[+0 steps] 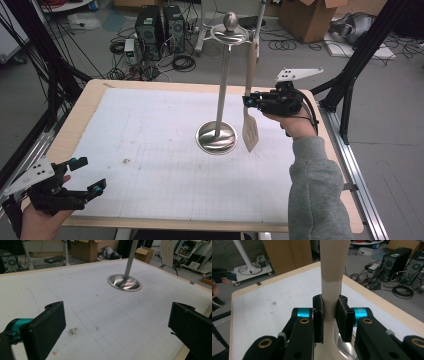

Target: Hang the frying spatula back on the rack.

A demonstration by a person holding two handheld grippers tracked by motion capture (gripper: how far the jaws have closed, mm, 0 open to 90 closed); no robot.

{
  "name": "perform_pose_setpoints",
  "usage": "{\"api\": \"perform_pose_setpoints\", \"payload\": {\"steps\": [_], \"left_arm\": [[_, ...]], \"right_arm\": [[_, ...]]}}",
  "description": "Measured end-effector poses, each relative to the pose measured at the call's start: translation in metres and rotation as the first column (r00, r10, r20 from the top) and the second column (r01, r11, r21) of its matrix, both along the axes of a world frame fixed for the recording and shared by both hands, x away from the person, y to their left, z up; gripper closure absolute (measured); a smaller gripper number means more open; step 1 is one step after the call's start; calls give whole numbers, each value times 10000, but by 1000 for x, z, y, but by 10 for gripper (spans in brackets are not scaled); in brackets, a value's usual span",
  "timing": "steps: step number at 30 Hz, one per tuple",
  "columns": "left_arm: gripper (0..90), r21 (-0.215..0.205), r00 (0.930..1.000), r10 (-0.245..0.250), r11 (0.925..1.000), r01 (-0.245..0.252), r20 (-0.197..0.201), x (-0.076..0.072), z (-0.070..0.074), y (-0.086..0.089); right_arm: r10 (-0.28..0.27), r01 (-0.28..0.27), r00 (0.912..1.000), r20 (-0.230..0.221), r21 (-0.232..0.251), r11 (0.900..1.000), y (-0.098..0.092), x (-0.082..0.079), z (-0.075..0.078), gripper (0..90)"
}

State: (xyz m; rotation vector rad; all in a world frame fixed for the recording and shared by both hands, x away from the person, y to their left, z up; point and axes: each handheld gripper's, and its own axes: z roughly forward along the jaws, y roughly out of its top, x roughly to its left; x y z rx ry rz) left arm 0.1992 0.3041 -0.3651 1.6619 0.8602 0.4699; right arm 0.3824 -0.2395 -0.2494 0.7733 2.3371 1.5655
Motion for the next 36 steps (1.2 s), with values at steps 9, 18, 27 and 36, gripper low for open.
{"api": "perform_pose_setpoints", "payload": {"steps": [9,18,27,36], "left_arm": [[18,26,10000,-26,10000,26,-4,1,0,-1],[18,-25,10000,-67,10000,67,21,3,2,-2],[18,-62,9996,-273,9996,273,44,12,3,-9],[18,-164,9984,-557,9983,559,90,25,5,-16]], "right_arm": [[-231,221,9992,323,306,9993,-2,-1,-5,770],[-371,314,9970,685,813,9962,-9,-13,-2,558],[11,-94,9926,1217,674,9977,-11,-37,7,336],[309,-506,9853,1682,1147,9921,-17,-59,-1,233]]}}
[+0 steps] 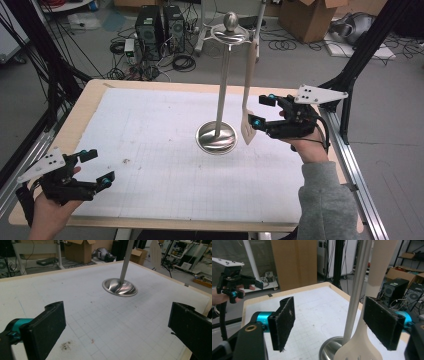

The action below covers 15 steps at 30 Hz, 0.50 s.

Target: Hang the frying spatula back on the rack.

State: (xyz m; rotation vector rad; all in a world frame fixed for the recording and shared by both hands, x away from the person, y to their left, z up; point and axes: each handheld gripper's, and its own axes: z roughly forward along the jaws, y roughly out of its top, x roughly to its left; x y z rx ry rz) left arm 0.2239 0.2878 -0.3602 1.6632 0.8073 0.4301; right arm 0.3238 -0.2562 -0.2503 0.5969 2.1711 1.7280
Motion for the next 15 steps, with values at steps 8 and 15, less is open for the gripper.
{"api": "perform_pose_setpoints", "payload": {"steps": [8,15], "left_arm": [[18,-184,9997,-257,9995,256,-49,13,0,-7],[18,-191,9988,-488,9986,488,2,19,2,-16]], "right_arm": [[-404,404,9992,-19,378,9985,-13,-13,-11,138],[-483,487,9988,-109,369,9981,-25,-29,-23,111]]}}
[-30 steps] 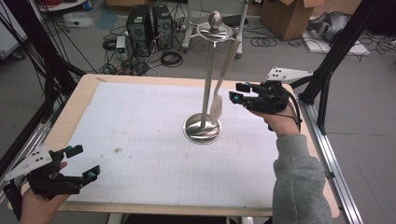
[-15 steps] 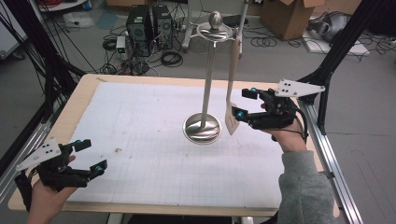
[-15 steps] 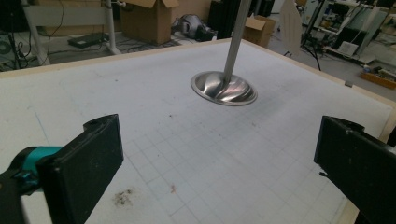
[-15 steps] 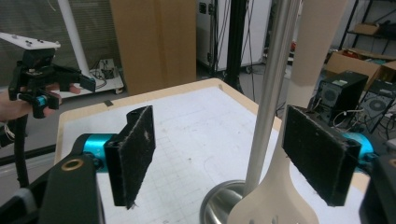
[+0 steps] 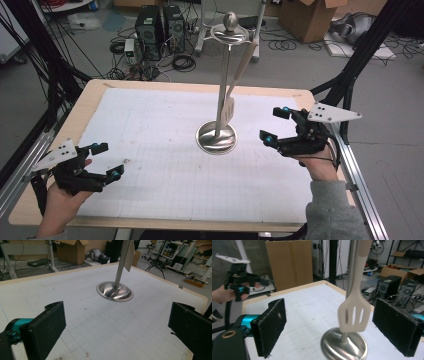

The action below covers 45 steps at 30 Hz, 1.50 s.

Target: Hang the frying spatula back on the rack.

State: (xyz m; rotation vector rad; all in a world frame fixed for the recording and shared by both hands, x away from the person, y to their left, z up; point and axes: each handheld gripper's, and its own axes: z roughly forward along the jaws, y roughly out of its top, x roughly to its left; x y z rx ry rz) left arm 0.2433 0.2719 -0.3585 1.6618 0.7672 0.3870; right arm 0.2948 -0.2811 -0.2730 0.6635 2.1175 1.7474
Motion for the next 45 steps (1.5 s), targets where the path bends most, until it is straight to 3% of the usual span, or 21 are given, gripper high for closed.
{"api": "perform_pose_setpoints", "payload": {"steps": [13,23,27,31,40,45], "left_arm": [[18,-113,9993,-339,9994,340,128,10,3,-9],[18,-227,9985,-486,9985,492,253,12,4,-11],[18,-267,9985,-467,9985,474,271,11,4,-11],[18,-219,9988,-419,9989,424,242,12,4,-11],[18,-220,9988,-431,9988,437,247,11,4,-11],[18,-192,9984,-493,9986,499,278,11,4,-12]], "right_arm": [[-209,244,9989,-411,879,9958,-20,-24,-33,111],[-696,724,9964,-488,588,9956,-30,-33,-55,110],[-873,907,9948,-529,655,9937,-35,-37,-62,110],[-913,970,9942,-570,1057,9897,-40,-44,-67,110],[-1720,1747,9843,-400,813,9812,-54,-59,-75,110],[-1852,1881,9818,-415,854,9784,-61,-68,-84,111]]}}
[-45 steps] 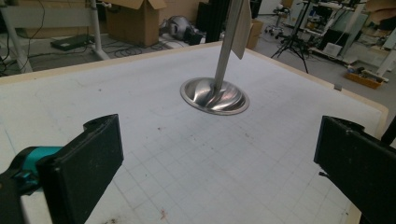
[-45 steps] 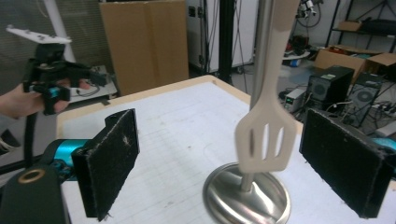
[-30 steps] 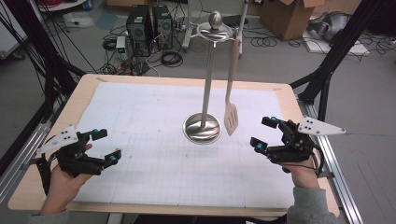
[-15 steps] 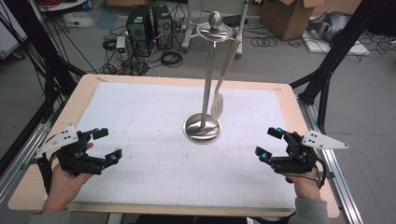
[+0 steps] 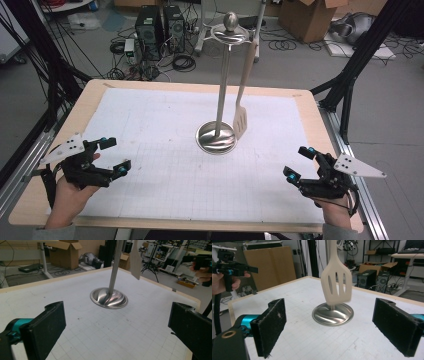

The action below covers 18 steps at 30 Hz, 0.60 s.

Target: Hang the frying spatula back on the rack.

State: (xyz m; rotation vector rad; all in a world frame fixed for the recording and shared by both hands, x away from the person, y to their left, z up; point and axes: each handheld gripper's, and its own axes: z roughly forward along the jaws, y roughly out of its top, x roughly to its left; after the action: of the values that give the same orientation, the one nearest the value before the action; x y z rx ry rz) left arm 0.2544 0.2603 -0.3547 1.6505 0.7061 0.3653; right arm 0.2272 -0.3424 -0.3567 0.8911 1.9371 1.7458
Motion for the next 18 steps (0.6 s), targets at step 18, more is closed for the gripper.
{"api": "perform_pose_setpoints", "payload": {"steps": [18], "left_arm": [[18,58,9993,-351,9994,350,125,0,-4,-4]], "right_arm": [[-599,601,9979,-259,76,9982,-18,-11,-22,110]]}}
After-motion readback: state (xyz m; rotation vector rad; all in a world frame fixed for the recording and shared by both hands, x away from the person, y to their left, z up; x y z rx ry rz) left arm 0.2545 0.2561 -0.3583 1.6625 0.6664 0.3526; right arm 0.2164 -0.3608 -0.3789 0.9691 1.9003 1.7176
